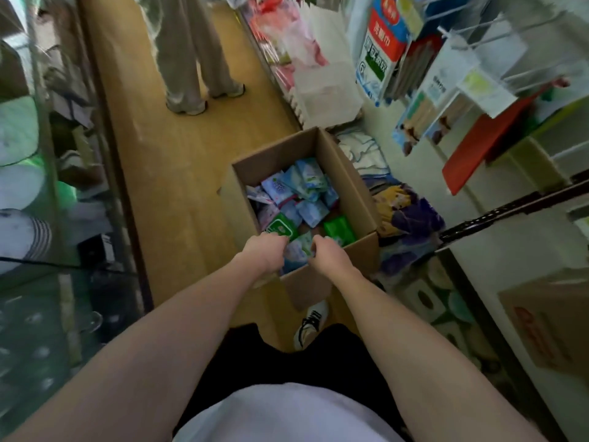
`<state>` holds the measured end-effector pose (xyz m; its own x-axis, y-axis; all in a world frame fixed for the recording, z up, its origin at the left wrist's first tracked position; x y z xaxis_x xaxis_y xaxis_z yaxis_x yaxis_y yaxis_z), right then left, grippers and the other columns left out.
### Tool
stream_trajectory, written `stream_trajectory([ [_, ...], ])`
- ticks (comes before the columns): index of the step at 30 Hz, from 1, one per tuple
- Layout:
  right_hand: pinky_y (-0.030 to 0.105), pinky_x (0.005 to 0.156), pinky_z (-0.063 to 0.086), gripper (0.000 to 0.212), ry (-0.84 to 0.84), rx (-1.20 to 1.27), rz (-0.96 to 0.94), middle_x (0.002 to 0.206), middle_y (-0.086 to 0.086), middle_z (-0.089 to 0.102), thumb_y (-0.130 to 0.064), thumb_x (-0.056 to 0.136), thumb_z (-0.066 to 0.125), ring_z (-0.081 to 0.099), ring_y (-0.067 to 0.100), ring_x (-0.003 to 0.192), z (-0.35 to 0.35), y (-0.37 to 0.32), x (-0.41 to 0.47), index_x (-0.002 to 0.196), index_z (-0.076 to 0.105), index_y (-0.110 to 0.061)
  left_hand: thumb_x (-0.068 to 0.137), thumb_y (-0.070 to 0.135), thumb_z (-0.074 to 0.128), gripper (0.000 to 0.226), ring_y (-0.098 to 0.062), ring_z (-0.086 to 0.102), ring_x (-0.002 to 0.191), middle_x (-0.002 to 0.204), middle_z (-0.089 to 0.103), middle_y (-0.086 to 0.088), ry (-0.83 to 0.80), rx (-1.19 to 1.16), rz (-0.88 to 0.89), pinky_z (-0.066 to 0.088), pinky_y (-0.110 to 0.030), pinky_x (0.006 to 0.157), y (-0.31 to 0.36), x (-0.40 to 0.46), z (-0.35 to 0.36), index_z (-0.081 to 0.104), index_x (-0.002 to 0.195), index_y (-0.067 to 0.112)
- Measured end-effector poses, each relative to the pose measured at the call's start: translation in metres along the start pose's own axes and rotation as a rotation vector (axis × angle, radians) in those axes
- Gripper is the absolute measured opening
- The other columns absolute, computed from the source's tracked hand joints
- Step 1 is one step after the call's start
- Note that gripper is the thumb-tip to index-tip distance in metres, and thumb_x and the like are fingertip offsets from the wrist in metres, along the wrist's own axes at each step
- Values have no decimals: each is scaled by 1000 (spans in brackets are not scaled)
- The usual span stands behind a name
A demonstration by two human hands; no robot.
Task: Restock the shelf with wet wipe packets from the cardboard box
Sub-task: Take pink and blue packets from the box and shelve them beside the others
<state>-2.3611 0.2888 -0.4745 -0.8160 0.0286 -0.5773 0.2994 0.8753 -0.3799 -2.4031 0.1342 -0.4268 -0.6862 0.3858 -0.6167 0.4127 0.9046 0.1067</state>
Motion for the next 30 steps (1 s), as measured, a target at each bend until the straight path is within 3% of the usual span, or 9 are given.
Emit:
stream_trajectory([
  [4,42,87,50,18,-34,78,42,109,6,51,-23,94,63,55,27,99,-8,-8,24,105,52,-16,92,15,49,30,-33,52,112,123,56,-12,-66,22,22,45,-43,85,-10,23,-12,53,121,17],
  [10,41,87,49,17,-51,194,152,110,6,53,-21,92,64,54,26,99,-5,-19,58,103,52,-18,91,17,50,28,-33,51,116,123,55,-12,-152,93,126,45,-44,86,-28,77,-29,54,119,15],
  [15,37,78,46,16,-32,366,342,99,3,47,-17,90,61,49,22,93,4,-37,79,97,47,-19,91,20,51,31,-33,55,113,123,58,-13,-256,205,316,47,-42,87,-50,139,-48,53,122,14],
  [18,39,70,47,19,25,492,476,89,4,49,-16,89,57,52,25,86,14,-57,91,82,41,-21,90,22,53,28,-32,57,107,117,60,-12,-318,257,439,47,-40,81,-68,172,-58,54,118,15],
  [21,43,71,47,20,64,619,565,86,6,50,-11,87,56,53,28,83,21,-78,106,79,40,-20,91,22,51,32,-32,56,106,118,59,-12,-354,303,493,50,-42,80,-88,199,-67,53,123,16],
  [24,42,70,47,14,106,708,658,88,6,50,-11,91,58,53,27,79,29,-91,122,87,45,-17,95,21,48,32,-34,53,113,124,56,-13,-395,397,529,49,-45,85,-105,222,-72,50,126,12],
  [26,42,76,50,12,115,747,710,101,9,53,-15,93,60,56,28,89,39,-98,136,100,51,-14,96,21,47,29,-35,52,115,125,54,-15,-402,436,544,49,-47,88,-115,236,-70,50,122,10],
  [30,42,92,51,45,105,790,785,129,13,50,-29,90,67,56,33,114,63,-111,167,128,51,-10,97,28,50,40,-37,52,116,128,51,-18,-459,465,544,47,-47,92,-127,256,-56,44,131,9],
])
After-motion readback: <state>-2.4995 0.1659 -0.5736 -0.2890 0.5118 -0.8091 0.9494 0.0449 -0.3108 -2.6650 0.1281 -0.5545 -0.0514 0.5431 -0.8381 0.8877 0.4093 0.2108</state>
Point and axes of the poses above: each hand's wrist, its own x-axis towards the middle knuckle, its own z-axis out of the palm, y = z × x, the point moved 1 cm from there along x, towards the middle knuckle
